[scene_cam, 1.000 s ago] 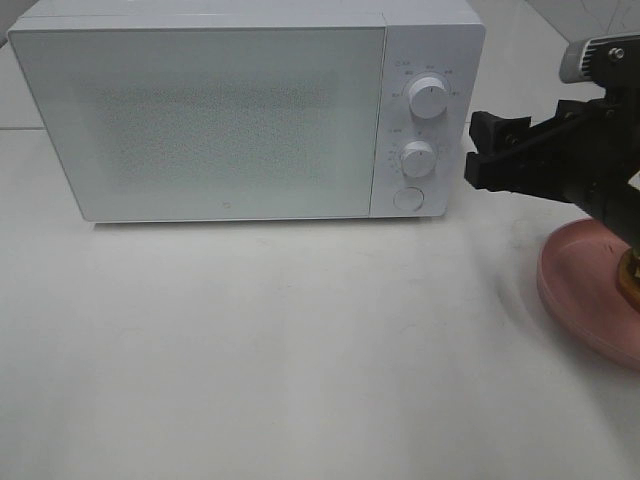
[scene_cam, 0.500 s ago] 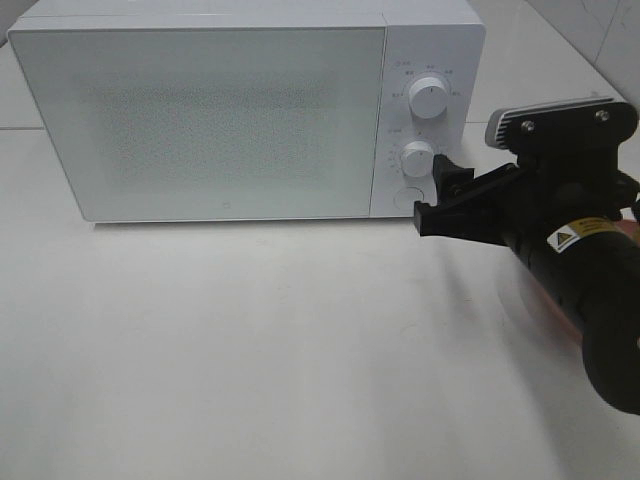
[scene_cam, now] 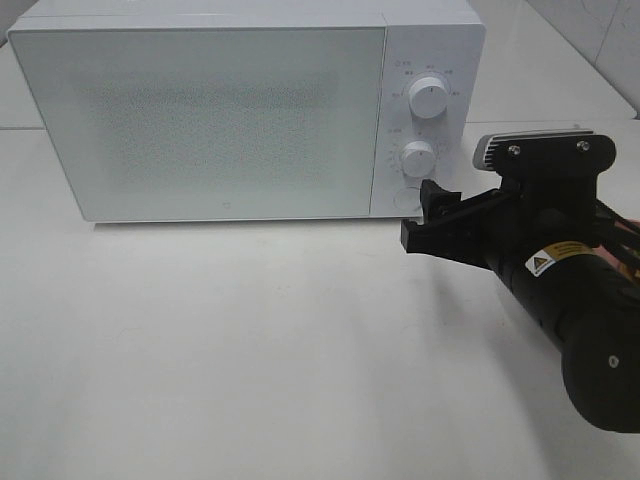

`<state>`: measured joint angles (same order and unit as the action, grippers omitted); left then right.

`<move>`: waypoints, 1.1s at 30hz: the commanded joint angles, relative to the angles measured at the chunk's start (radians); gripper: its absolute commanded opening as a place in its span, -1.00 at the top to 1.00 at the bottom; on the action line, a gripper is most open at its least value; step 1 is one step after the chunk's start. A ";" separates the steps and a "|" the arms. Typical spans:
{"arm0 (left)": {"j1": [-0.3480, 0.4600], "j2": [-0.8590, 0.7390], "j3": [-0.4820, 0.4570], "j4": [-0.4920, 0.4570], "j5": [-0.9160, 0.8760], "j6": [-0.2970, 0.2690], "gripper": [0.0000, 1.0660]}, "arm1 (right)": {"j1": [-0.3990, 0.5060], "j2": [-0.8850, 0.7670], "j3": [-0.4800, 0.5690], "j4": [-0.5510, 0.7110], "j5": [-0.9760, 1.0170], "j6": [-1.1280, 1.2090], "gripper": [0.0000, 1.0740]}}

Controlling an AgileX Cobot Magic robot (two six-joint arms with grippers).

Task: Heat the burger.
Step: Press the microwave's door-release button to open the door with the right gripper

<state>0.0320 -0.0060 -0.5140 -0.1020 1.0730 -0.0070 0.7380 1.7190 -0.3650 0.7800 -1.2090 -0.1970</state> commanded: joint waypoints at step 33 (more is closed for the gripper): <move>-0.001 -0.001 -0.001 -0.007 -0.002 -0.001 -0.61 | 0.002 0.001 -0.002 0.022 0.063 1.492 1.00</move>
<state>0.0320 -0.0060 -0.5140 -0.1020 1.0730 -0.0070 0.7380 1.7190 -0.3650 0.7870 -1.1590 1.2690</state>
